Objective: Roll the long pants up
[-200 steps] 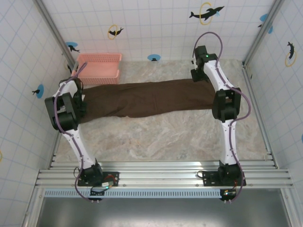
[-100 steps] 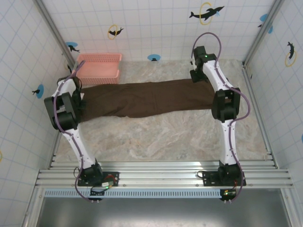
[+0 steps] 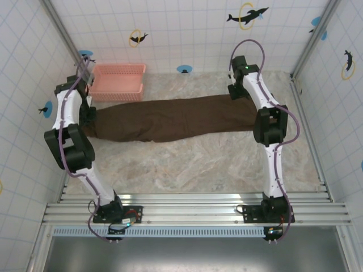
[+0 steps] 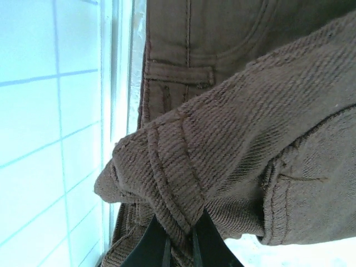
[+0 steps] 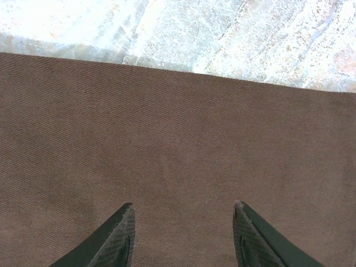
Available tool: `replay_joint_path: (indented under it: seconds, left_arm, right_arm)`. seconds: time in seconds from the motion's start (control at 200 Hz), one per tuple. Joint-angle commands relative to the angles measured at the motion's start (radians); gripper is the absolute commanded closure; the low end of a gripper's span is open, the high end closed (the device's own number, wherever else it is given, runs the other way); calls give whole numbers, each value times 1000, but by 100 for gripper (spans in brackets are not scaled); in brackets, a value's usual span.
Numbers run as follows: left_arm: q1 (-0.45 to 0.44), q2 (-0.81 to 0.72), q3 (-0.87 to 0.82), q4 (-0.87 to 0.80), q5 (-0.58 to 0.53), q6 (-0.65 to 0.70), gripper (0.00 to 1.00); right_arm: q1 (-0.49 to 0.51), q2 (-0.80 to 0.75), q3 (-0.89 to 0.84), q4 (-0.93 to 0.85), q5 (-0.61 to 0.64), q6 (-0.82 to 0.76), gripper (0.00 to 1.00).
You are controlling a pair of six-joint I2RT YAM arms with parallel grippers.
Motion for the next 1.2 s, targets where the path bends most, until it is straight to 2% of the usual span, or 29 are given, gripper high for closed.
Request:
replay_joint_path:
  seconds: [0.0, 0.17, 0.305, 0.55, 0.711, 0.731, 0.786, 0.871, 0.916, 0.956, 0.981, 1.011, 1.196]
  left_arm:
    - [3, 57, 159, -28, 2, -33, 100]
    - [4, 279, 452, -129, 14, -54, 100]
    - [4, 396, 582, -140, 24, -57, 100]
    - [2, 545, 623, -99, 16, -57, 100]
    - [2, 575, 603, -32, -13, -101, 96]
    - [1, 580, 604, -27, -19, -102, 88]
    - [-1, 587, 596, -15, -32, -101, 59]
    - [-5, 591, 575, 1, -40, -97, 46]
    - [-6, 592, 569, 3, -38, -98, 34]
    - [-7, 589, 561, 3, -43, -96, 20]
    - [-9, 587, 559, 3, -42, -94, 15]
    - [-10, 581, 558, 1, -40, -95, 4]
    - [-42, 487, 511, 13, -33, -72, 2]
  right_arm:
    - [-11, -51, -44, -32, 24, 1, 50]
    - [-17, -79, -109, -32, 32, -9, 50]
    - [-23, -119, -178, -26, 50, -15, 50]
    - [-56, -188, -255, -6, 24, 2, 49]
    - [-139, -234, -304, 16, -37, 81, 48]
    - [-154, -241, -314, 20, -47, 94, 48]
    - [-195, -261, -344, 30, -75, 126, 48]
    - [-252, -298, -399, 54, -91, 167, 46]
    - [-282, -310, -422, 56, -107, 183, 44]
    - [-307, -314, -441, 56, -120, 198, 44]
    - [-322, -317, -455, 55, -128, 208, 43]
    - [-339, -321, -475, 59, -145, 218, 43]
    - [-397, -352, -616, 139, -217, 265, 39]
